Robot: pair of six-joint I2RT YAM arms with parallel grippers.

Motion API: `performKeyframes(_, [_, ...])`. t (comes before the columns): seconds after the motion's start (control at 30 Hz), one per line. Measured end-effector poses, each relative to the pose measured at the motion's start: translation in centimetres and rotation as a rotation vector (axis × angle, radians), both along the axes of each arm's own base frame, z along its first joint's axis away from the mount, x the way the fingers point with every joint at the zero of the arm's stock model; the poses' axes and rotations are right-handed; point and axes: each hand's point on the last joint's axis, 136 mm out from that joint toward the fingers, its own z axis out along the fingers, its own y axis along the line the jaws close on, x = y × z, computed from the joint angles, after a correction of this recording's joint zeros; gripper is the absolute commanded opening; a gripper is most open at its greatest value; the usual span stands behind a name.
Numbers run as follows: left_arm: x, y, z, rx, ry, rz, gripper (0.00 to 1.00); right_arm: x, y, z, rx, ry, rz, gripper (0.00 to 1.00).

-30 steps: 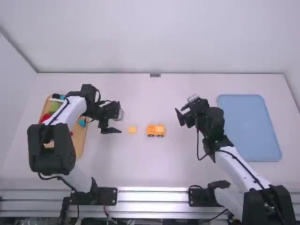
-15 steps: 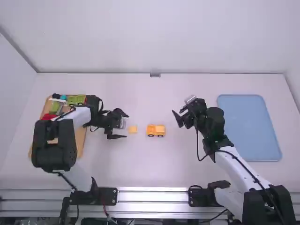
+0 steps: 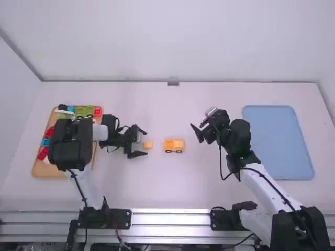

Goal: Assemble lego blocks to make yellow taxi

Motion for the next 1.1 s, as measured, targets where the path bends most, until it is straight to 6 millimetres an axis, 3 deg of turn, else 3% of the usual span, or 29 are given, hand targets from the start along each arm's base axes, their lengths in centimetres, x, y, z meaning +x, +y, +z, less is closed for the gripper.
performKeyframes(0.17, [1.5,0.3,-0.2,-0.014,0.021,0.101,0.97,0.0,0.0,0.0,0.001,0.000,0.001,0.98])
performKeyframes(0.33, [1.6,0.3,-1.2,-0.037,0.090,0.144,0.91,0.0,0.0,0.0,0.000,0.000,0.003,0.98])
performKeyframes(0.53, [0.1,-0.3,-1.5,-0.067,0.124,0.098,0.66,0.0,0.0,0.0,0.000,-0.001,0.004,0.98])
performKeyframes(0.77, [-0.2,-0.3,-1.7,-0.045,0.061,0.063,0.56,0.0,0.0,0.0,0.000,0.000,0.004,0.98])
performKeyframes(1.1, [0.0,-0.3,-1.9,-0.036,0.012,0.055,0.32,0.0,0.0,0.0,0.001,0.001,0.003,0.98])
